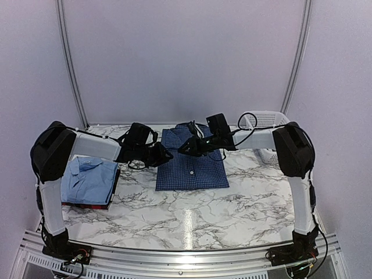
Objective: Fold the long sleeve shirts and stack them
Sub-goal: Smooth out the 2/3-rectangle-folded shirt at the center of the board.
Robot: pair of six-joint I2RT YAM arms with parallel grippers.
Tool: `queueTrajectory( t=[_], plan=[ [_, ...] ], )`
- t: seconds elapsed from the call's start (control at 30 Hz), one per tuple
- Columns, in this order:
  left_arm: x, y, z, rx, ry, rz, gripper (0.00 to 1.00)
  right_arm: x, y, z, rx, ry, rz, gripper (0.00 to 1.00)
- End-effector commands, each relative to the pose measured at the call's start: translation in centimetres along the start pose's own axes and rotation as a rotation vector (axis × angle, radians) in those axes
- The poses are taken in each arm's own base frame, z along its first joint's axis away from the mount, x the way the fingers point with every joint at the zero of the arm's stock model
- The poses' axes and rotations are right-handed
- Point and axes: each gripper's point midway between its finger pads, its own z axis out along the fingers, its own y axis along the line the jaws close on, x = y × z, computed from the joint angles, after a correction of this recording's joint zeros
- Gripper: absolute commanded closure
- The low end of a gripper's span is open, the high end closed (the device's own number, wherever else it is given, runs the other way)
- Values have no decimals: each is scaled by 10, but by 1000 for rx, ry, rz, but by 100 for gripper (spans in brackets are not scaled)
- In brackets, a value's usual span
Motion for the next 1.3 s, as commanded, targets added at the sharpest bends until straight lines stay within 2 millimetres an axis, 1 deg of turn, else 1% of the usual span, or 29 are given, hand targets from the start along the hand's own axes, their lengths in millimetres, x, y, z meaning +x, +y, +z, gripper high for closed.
queueTrajectory(
  t=[0.0, 0.2, 0.3, 0.33, 0.4, 0.47, 0.5, 0.57, 0.63, 0.7, 0.77, 0.93, 1.0, 1.07, 1.1, 1.17, 1.27],
  plan=[
    [8, 5, -6, -9, 11, -2, 72, -10, -40, 2, 15, -3, 38, 75],
    [17, 16, -16, -27, 19, -10, 73, -12, -87, 17, 24, 13, 124, 75],
    [25, 24, -20, -38, 34, -14, 73, -10, -102, 23, 30, 16, 156, 75],
    [28, 26, -22, -42, 39, -17, 73, -10, -103, 23, 29, 18, 159, 75],
    [34, 31, -25, -51, 49, -23, 73, -15, -97, 20, 26, 9, 149, 74],
    [38, 35, -28, -57, 53, -27, 73, -25, -86, 12, 22, -11, 128, 72],
    [39, 36, -29, -59, 54, -28, 72, -33, -75, 5, 15, -27, 108, 72],
    [41, 37, -30, -59, 58, -29, 72, -45, -64, -6, 22, -55, 79, 69],
    [42, 37, -31, -59, 60, -30, 72, -56, -62, -21, 27, -89, 73, 68],
    [42, 39, -32, -62, 60, -33, 72, -60, -70, -32, 39, -108, 83, 67],
    [44, 40, -33, -63, 63, -37, 72, -57, -85, -40, 55, -108, 108, 68],
    [46, 42, -35, -68, 66, -44, 72, -34, -122, -51, 91, -101, 181, 68],
    [47, 42, -35, -67, 69, -44, 72, -29, -135, -57, 99, -119, 195, 68],
    [49, 44, -35, -68, 71, -45, 72, -18, -148, -63, 113, -126, 224, 68],
    [49, 44, -36, -70, 71, -46, 72, -15, -152, -67, 116, -129, 233, 68],
    [50, 45, -35, -70, 76, -47, 71, -11, -154, -73, 120, -138, 242, 68],
    [52, 46, -33, -72, 83, -54, 71, -14, -149, -81, 125, -157, 235, 68]
  ],
)
